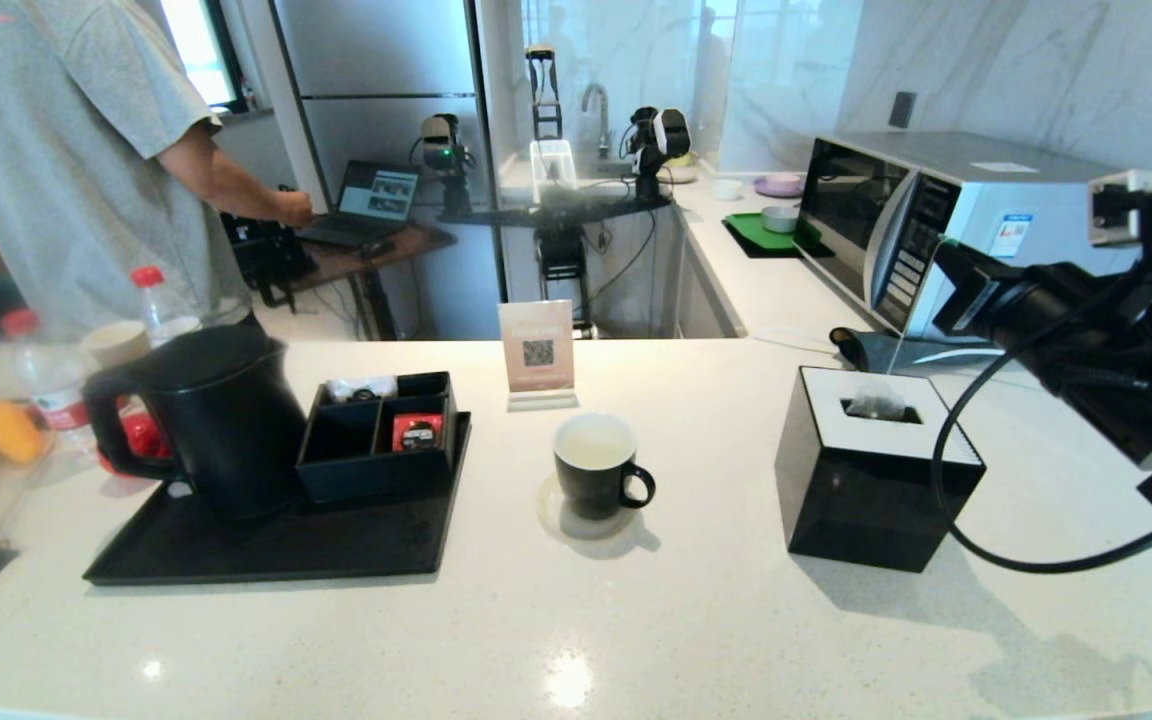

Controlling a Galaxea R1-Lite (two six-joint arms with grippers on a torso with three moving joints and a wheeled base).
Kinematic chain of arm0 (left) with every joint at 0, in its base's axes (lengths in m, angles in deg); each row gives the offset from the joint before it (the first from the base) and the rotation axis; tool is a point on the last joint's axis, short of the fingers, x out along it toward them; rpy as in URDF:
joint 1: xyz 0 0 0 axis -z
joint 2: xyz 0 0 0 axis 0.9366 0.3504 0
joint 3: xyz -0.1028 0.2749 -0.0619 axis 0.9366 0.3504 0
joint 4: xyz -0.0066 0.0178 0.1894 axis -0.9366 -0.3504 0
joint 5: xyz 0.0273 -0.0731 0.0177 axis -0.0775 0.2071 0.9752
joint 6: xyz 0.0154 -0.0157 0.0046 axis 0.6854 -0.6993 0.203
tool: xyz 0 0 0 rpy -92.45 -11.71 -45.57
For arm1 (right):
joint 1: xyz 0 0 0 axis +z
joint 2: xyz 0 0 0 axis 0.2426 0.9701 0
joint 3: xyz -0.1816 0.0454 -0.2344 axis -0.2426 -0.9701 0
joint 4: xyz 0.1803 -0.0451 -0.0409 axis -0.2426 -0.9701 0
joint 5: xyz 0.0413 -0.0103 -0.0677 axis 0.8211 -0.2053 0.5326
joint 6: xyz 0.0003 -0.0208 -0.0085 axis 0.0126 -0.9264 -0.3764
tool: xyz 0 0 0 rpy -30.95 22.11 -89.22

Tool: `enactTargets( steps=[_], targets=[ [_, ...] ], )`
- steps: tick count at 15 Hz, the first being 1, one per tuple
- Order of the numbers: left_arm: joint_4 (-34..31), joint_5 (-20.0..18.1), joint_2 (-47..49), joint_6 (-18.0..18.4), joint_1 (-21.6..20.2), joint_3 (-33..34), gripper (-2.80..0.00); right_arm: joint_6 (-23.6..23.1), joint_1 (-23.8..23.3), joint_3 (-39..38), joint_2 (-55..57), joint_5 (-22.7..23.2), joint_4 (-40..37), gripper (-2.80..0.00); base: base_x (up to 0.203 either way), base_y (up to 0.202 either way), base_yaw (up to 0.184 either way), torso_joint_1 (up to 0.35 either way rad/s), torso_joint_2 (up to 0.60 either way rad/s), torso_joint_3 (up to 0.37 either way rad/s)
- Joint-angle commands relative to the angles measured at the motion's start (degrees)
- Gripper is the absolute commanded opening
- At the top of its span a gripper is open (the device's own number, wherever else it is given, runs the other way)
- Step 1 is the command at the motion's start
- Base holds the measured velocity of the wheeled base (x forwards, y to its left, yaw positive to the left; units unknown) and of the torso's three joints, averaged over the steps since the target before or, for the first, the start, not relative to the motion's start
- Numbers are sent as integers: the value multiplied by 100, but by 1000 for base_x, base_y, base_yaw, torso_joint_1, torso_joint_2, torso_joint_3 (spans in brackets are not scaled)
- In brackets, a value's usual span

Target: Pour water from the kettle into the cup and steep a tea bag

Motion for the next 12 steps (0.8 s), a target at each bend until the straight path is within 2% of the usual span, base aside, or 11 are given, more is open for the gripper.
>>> enactTargets(
  steps=[1, 5, 10, 12],
  targets=[
    [4, -2, 0, 3, 0, 0, -280, 1, 4, -16, -6, 4, 62, -280, 0, 0, 0, 0, 0, 0],
    [4, -2, 0, 3, 0, 0, -280, -8, 4, -453, -19, -5, 175, -280, 0, 0, 0, 0, 0, 0],
    [4, -2, 0, 3, 0, 0, -280, -26, 12, -1572, 166, 6, 870, -280, 0, 0, 0, 0, 0, 0],
    [4, -2, 0, 6, 0, 0, -280, -17, 13, -1758, 319, 56, 1180, -280, 0, 0, 0, 0, 0, 0]
  ],
)
